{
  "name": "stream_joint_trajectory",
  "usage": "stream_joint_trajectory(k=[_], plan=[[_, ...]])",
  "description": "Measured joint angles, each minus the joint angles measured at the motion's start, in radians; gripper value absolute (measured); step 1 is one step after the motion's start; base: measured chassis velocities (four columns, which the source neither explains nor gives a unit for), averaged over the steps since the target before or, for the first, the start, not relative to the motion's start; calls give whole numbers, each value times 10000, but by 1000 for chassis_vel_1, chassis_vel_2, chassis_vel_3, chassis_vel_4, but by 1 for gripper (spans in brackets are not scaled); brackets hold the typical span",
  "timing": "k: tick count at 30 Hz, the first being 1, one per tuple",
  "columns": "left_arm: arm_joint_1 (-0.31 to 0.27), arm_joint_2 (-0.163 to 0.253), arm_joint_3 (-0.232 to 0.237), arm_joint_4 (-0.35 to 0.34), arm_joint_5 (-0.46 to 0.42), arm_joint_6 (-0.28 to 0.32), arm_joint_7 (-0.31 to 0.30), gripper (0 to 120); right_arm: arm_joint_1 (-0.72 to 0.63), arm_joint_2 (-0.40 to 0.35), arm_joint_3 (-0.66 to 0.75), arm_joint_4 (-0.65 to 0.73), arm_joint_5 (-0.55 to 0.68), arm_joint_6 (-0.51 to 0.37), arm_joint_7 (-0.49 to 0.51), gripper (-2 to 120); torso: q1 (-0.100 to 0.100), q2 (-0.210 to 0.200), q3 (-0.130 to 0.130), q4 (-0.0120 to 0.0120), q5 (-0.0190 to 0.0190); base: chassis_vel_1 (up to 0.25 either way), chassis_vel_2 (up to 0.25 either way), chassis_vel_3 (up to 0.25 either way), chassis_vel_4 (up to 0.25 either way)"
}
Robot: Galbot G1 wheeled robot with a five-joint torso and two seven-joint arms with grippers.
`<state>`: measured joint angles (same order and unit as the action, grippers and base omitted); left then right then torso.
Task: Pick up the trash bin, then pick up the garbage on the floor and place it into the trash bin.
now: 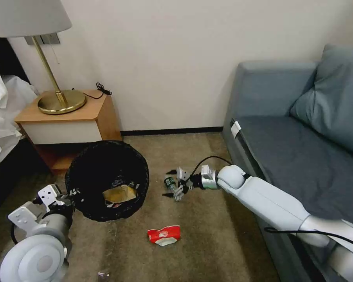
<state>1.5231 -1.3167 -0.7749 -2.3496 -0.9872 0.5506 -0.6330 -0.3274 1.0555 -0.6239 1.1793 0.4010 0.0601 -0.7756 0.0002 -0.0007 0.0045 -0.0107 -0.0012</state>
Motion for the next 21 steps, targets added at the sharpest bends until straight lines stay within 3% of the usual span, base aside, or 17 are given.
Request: stream_joint_trajectory(k=[8, 15, 21], plan=[[20, -51, -2, -83, 33, -14, 15, 1, 82, 423, -743, -284, -205, 50, -871, 100, 0, 0, -1, 2, 0, 0, 0, 0, 0], [-104, -242, 105, 18, 150, -22, 61, 1, -98, 977, -1223, -699, -88, 248, -1110, 100, 0, 1, -1, 6, 0, 0, 0, 0, 0], [-166, -296, 155, 93, 214, -43, 107, 1, -540, 875, -1620, -506, -178, 117, -897, 100, -1, 1, -1, 2, 1, 0, 0, 0, 0]])
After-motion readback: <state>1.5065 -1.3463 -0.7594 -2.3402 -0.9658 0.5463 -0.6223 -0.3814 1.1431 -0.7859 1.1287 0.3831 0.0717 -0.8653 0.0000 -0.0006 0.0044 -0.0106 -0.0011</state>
